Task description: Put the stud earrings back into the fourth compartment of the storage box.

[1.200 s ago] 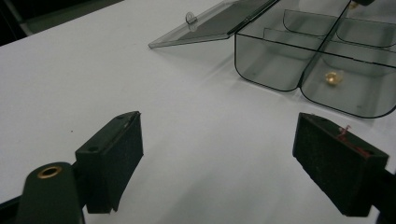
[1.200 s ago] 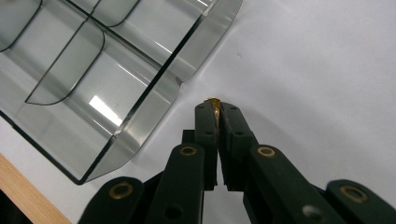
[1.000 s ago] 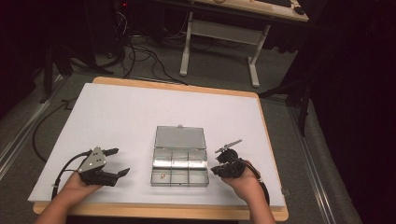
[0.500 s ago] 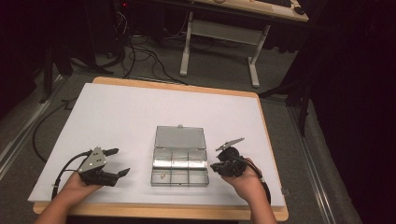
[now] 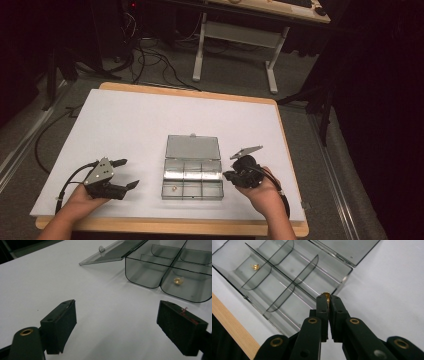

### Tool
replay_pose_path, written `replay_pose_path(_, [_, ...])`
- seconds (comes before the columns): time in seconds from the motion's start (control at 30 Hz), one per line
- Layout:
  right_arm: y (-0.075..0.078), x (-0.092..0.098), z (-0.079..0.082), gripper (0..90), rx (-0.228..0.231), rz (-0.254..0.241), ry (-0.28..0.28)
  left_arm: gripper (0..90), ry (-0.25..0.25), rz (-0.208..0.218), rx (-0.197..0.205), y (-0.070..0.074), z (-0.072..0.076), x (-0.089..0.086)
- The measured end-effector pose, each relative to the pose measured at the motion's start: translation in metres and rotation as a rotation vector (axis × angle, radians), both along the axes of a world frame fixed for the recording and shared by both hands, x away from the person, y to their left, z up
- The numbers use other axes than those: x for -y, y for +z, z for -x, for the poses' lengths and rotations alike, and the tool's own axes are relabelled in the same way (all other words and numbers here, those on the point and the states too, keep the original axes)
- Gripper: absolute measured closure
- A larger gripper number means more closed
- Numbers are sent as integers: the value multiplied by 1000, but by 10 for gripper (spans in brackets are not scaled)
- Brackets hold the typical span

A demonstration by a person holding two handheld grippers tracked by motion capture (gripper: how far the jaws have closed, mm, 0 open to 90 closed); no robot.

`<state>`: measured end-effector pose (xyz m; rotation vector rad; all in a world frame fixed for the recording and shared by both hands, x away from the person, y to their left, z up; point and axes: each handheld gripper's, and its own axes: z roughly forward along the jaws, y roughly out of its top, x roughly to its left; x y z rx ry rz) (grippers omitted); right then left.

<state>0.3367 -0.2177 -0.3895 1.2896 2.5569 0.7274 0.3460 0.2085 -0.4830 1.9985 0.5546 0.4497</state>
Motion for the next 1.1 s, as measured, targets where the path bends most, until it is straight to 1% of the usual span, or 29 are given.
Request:
replay_pose_path(0.4, [4, -21, -3, 875, 13, -7, 46, 165, 0, -2, 1, 0, 0, 0])
replay_pose_path(0.5, [5, -27, -4, 875, 17, -2, 65, 165, 0, -3, 1, 0, 0, 0])
replay_pose_path(0.53, [5, -29, -4, 875, 14, 0, 64, 165, 0, -3, 1, 0, 0, 0])
replay_pose_path(0.73, [4, -42, -6, 875, 12, 5, 104, 165, 1, -4, 2, 0, 0, 0])
replay_pose_path(0.87, [3, -50, -6, 875, 16, 10, 117, 166, 1, -4, 2, 0, 0, 0])
replay_pose_path(0.97, [3, -52, -6, 875, 20, 9, 126, 166, 2, -5, 3, 0, 0, 1])
replay_pose_path(1.1, [2, -60, -6, 875, 16, 18, 145, 166, 1, -5, 4, 0, 0, 1])
